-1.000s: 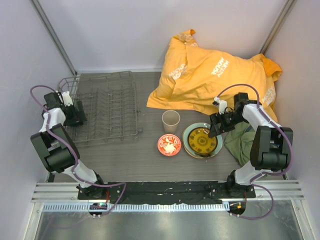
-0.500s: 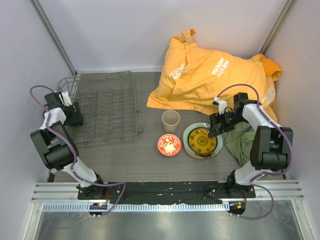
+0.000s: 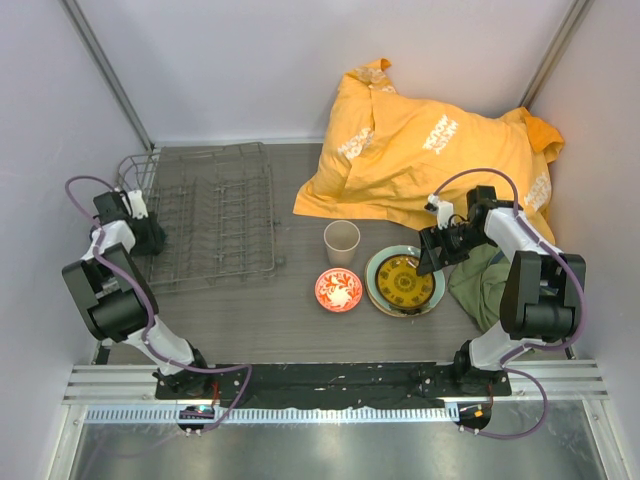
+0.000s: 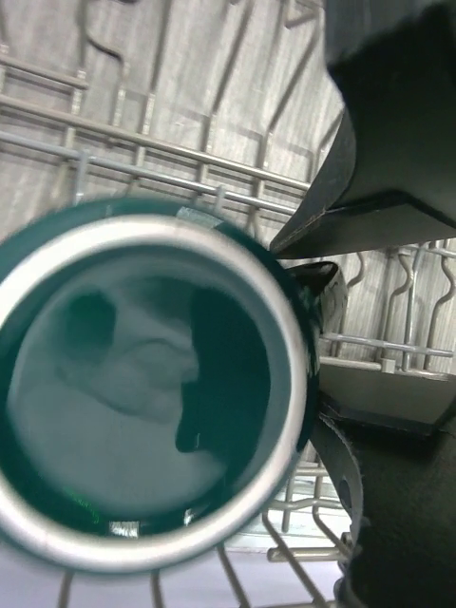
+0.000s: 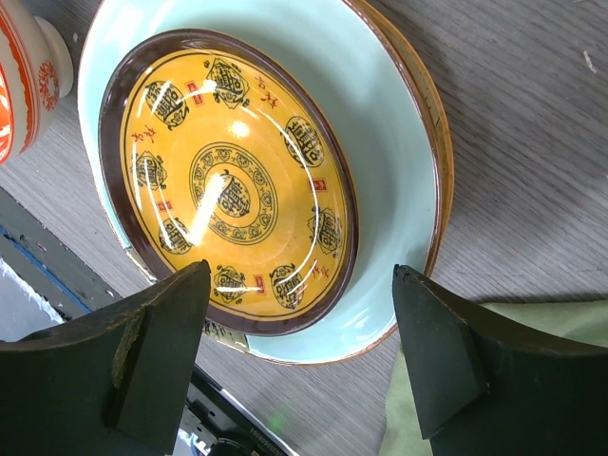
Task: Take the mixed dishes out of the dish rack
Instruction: Pick up the cup from the dish rack.
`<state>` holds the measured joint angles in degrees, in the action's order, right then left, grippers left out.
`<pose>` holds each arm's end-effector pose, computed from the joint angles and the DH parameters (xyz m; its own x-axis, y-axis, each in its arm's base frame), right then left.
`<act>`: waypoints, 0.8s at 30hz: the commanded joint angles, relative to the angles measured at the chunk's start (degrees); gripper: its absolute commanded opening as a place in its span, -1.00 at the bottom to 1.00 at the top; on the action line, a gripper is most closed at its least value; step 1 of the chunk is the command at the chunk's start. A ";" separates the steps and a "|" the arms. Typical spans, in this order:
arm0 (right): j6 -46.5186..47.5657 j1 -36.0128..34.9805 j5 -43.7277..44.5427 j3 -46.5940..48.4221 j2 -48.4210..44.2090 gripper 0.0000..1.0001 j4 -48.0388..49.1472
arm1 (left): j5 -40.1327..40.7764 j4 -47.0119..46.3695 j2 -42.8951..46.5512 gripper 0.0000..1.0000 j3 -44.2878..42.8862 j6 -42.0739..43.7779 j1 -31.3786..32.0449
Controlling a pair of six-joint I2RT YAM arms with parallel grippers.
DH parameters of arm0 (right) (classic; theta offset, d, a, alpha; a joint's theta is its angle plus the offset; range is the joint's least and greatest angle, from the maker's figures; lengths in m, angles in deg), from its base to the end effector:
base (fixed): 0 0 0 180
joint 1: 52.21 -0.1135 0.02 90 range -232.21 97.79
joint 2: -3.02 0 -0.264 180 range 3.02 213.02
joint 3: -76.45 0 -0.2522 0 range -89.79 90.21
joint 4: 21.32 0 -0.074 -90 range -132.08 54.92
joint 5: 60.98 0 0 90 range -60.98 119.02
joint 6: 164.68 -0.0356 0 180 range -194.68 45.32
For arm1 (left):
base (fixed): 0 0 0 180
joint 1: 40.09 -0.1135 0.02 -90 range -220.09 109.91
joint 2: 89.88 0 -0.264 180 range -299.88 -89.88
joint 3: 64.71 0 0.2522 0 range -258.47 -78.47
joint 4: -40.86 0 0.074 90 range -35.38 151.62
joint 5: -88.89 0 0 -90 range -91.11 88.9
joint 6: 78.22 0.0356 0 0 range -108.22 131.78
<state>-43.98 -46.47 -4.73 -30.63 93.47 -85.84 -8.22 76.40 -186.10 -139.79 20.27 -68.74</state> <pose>0.2775 -0.0080 0.1989 -0.8507 -0.3411 -0.3998 -0.4973 0.7685 0.4025 0.3039 0.1610 0.1936 -0.7867 -0.2629 -0.5586 -0.3033 0.9527 -0.0212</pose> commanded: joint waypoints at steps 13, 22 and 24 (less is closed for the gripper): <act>1.21 -0.20 -1.57 -0.44 0.69 0.64 0.75 | -1.32 -1.83 1.48 -0.55 0.59 3.64 -0.45; 1.29 -0.20 -1.57 -0.53 1.21 0.64 0.84 | -3.34 -0.34 1.92 -1.00 -0.55 4.25 -0.54; 1.29 -0.20 -1.57 -0.44 1.30 0.64 0.84 | -4.13 0.28 2.36 -1.00 -1.17 4.60 -0.45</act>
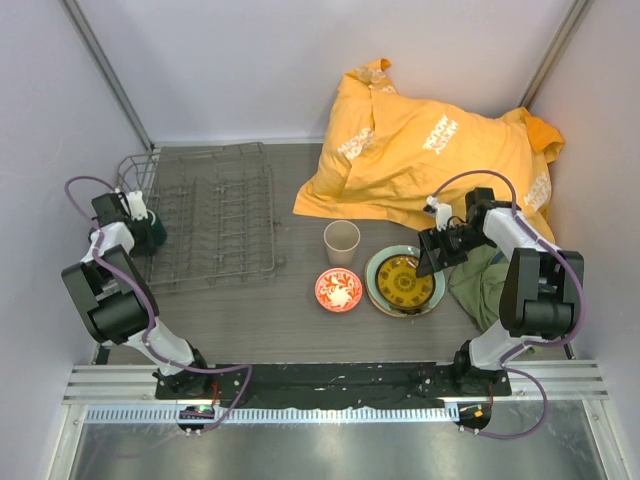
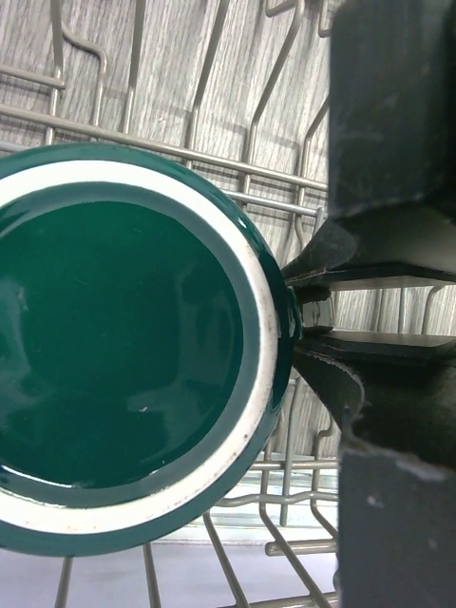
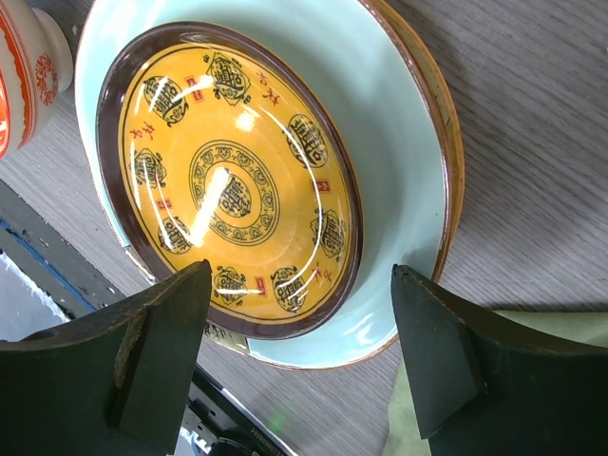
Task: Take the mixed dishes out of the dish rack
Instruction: Pick up the cup from the dish rack.
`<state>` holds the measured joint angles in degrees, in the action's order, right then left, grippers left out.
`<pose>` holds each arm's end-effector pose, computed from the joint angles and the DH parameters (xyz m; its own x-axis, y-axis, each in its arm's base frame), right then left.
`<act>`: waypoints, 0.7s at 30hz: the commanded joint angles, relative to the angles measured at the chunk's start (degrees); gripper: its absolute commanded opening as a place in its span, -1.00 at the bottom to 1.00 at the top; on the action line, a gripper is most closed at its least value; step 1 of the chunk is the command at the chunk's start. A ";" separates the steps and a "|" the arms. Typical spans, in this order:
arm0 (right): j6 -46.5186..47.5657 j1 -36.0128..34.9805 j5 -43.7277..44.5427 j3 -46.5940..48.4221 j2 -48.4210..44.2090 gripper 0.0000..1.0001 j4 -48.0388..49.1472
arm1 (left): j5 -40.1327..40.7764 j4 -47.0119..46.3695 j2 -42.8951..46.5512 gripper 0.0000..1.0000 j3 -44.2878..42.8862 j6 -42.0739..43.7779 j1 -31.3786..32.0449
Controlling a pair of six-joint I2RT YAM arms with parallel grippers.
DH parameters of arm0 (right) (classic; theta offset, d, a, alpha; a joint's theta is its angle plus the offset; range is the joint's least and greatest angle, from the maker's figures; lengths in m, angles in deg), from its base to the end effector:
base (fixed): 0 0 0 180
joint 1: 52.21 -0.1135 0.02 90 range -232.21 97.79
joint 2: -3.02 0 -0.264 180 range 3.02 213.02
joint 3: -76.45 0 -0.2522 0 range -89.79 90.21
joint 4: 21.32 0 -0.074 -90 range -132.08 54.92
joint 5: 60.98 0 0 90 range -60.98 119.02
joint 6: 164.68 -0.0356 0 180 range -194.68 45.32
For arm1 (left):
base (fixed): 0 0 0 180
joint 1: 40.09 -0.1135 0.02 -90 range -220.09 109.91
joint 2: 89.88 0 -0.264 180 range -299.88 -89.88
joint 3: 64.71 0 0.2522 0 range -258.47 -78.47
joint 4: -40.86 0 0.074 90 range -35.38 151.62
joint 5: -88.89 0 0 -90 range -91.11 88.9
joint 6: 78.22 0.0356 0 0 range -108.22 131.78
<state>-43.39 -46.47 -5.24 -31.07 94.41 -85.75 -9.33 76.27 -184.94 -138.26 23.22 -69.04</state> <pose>0.2776 -0.0078 0.1930 -0.8537 -0.3456 -0.3895 -0.4982 0.7599 0.4176 0.2978 0.1589 0.1925 -0.8001 -0.2183 -0.5587 -0.2572 0.9663 -0.0092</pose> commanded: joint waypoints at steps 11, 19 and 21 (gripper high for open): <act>-0.44 -0.29 -1.69 1.83 -2.18 0.65 0.49 | -17.16 13.14 7.00 -1.00 -11.57 1.66 -0.41; -0.53 -1.08 -1.42 4.56 -5.26 0.71 -0.92 | -29.82 26.58 9.28 -1.00 -22.03 0.08 -0.49; -0.61 -1.52 -1.07 5.09 -5.52 0.71 -1.27 | -34.12 28.70 9.46 -1.00 -24.75 -0.10 -0.49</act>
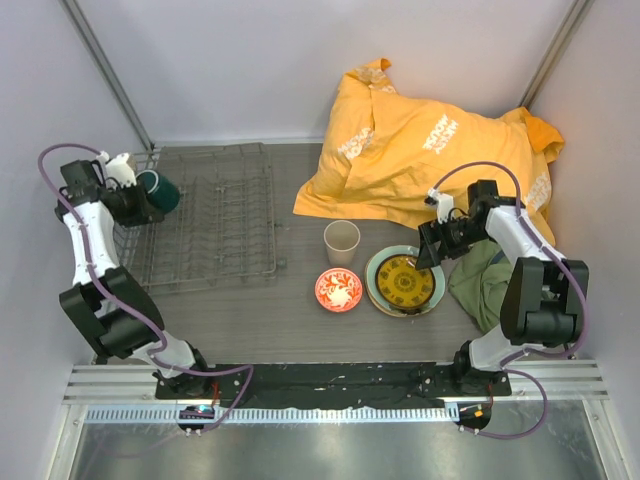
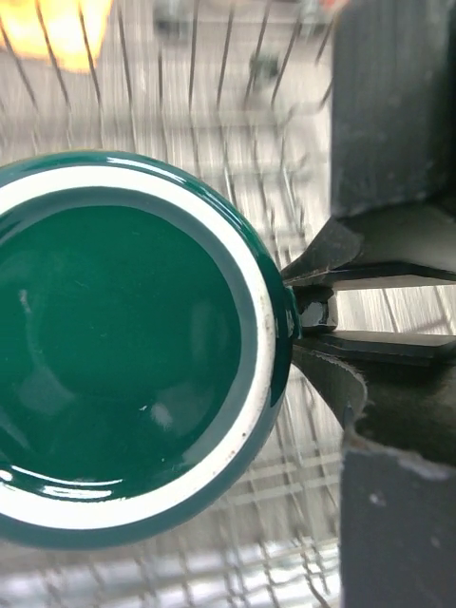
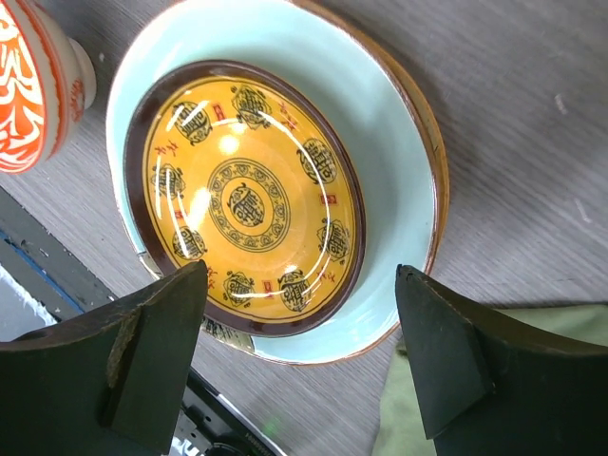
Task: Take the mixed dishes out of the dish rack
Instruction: Pick up the cup from the dish rack, then place the cup on the dish rack.
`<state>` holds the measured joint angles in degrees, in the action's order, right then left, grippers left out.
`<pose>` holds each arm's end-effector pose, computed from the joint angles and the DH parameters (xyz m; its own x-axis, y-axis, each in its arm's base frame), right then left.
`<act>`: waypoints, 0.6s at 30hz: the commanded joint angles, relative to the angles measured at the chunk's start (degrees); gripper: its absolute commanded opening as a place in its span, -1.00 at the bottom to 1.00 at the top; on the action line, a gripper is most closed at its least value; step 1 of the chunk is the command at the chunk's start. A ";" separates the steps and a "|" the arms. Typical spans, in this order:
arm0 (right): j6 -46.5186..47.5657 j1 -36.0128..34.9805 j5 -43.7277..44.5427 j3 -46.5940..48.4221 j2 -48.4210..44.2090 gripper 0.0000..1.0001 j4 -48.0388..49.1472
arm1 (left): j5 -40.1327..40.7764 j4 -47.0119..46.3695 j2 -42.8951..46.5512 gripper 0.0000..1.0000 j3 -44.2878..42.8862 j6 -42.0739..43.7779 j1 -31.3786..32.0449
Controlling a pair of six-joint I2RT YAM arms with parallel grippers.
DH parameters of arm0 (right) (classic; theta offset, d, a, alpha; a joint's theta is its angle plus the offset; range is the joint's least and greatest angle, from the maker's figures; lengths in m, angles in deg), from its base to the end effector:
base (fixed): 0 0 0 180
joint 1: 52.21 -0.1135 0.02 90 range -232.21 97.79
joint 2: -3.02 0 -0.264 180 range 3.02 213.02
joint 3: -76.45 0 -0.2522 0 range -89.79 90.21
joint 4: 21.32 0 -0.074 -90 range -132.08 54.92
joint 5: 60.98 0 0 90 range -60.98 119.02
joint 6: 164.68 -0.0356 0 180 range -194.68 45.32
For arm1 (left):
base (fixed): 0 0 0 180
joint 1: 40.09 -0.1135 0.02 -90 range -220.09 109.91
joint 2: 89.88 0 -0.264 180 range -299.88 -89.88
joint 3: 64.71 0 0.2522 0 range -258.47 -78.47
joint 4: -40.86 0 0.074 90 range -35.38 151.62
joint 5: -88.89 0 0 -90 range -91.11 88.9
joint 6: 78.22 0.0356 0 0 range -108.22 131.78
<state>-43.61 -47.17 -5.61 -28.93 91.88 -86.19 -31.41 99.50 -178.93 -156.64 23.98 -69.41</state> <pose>0.2794 -0.0043 0.2140 -0.8200 -0.3540 -0.4498 -0.5345 0.7547 0.3805 0.2934 0.1442 0.3036 -0.7416 -0.2072 -0.6381 -0.0190 0.9572 -0.2888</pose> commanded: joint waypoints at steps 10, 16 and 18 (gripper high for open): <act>-6.27 -10.99 0.27 11.28 -9.23 0.72 0.39 | -36.65 20.32 -1.90 -1.00 -17.01 -1.66 0.32; -17.60 -18.99 -0.70 15.34 -12.22 0.65 15.03 | -45.53 25.95 -5.42 -1.00 -20.18 -0.78 2.59; -23.41 -23.73 0.87 17.09 -11.96 0.62 21.38 | -49.05 25.87 -6.57 -1.00 -20.97 -2.71 4.88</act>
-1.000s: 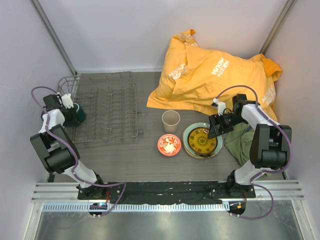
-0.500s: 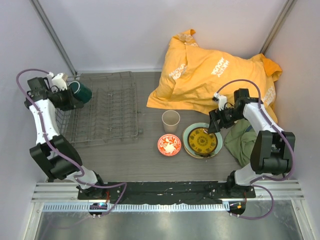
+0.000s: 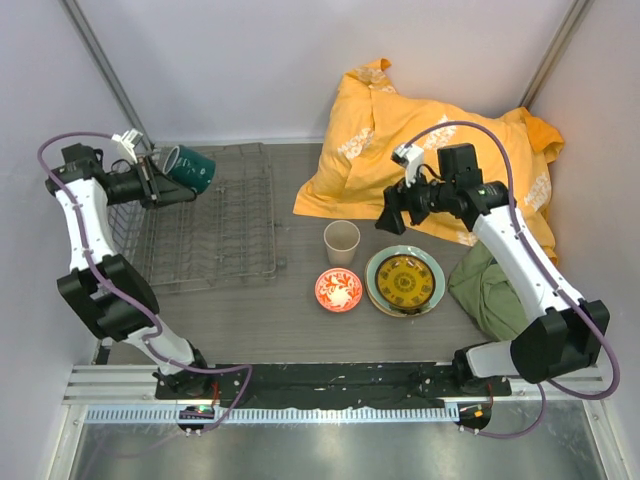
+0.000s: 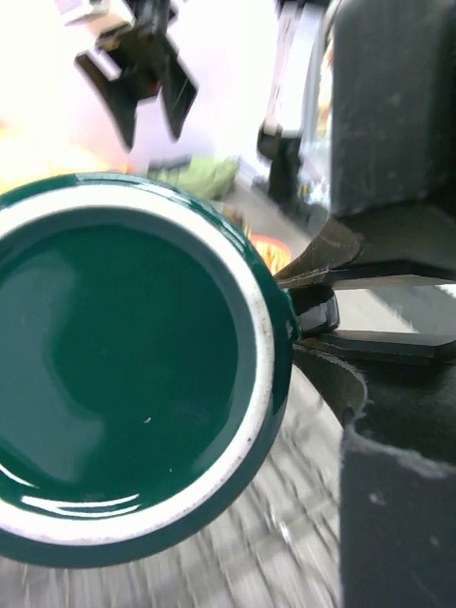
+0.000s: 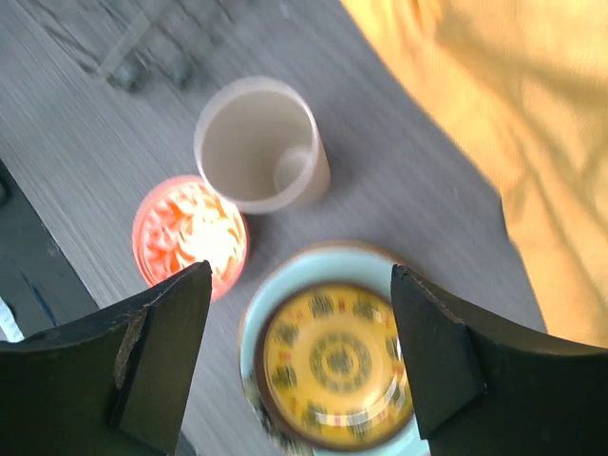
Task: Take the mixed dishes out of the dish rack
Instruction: Place the cup on the dish rack.
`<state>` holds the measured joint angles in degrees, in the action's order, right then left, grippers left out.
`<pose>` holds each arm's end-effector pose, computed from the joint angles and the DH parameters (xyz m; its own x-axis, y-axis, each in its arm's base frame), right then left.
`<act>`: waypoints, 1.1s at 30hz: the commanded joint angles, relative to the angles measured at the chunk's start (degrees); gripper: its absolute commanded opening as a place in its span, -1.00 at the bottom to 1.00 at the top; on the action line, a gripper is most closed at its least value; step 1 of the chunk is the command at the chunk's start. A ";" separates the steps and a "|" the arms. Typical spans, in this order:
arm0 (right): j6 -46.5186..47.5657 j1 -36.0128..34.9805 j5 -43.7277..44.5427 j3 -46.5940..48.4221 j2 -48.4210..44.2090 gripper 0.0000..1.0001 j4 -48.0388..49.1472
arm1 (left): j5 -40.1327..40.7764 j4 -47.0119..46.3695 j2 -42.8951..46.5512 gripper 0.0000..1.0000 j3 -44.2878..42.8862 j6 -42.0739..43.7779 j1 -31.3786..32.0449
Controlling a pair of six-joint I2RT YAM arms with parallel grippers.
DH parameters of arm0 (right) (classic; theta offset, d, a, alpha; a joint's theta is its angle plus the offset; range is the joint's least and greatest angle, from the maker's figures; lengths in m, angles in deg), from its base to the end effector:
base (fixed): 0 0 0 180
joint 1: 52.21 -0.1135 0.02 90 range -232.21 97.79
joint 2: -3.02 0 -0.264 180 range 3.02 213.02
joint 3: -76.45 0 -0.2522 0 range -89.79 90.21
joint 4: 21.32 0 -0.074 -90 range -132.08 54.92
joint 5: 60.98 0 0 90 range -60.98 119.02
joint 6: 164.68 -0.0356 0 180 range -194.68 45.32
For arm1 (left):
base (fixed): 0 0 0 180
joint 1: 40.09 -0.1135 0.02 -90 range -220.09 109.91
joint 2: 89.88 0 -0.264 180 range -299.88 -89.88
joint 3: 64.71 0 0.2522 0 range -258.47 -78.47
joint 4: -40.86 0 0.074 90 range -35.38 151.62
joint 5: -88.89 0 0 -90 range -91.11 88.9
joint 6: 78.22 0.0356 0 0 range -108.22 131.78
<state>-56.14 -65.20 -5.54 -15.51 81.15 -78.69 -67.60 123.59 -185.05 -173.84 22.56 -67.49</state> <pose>0.2722 0.0835 0.3391 -0.5030 -0.3848 -0.7739 -0.7581 0.6264 0.1813 0.2995 0.1185 0.3551 -0.7922 -0.3266 -0.5156 0.2640 0.5783 -0.7719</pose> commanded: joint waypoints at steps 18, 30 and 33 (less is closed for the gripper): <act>-14.50 -19.00 10.84 14.66 8.79 0.61 26.13 | -26.76 10.74 -6.60 -1.00 -11.59 -1.12 15.88; -12.22 -21.11 12.15 13.44 10.29 0.62 22.96 | 1.61 3.21 -1.34 -1.00 -10.46 -5.51 16.41; -11.96 -21.11 12.42 12.38 10.03 0.63 22.35 | 11.89 0.90 1.30 -1.00 -8.95 -4.47 16.50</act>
<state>-69.29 -85.97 5.95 -3.23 92.51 -56.71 -68.11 129.03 -190.65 -182.76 18.21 -51.08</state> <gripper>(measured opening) 0.814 0.183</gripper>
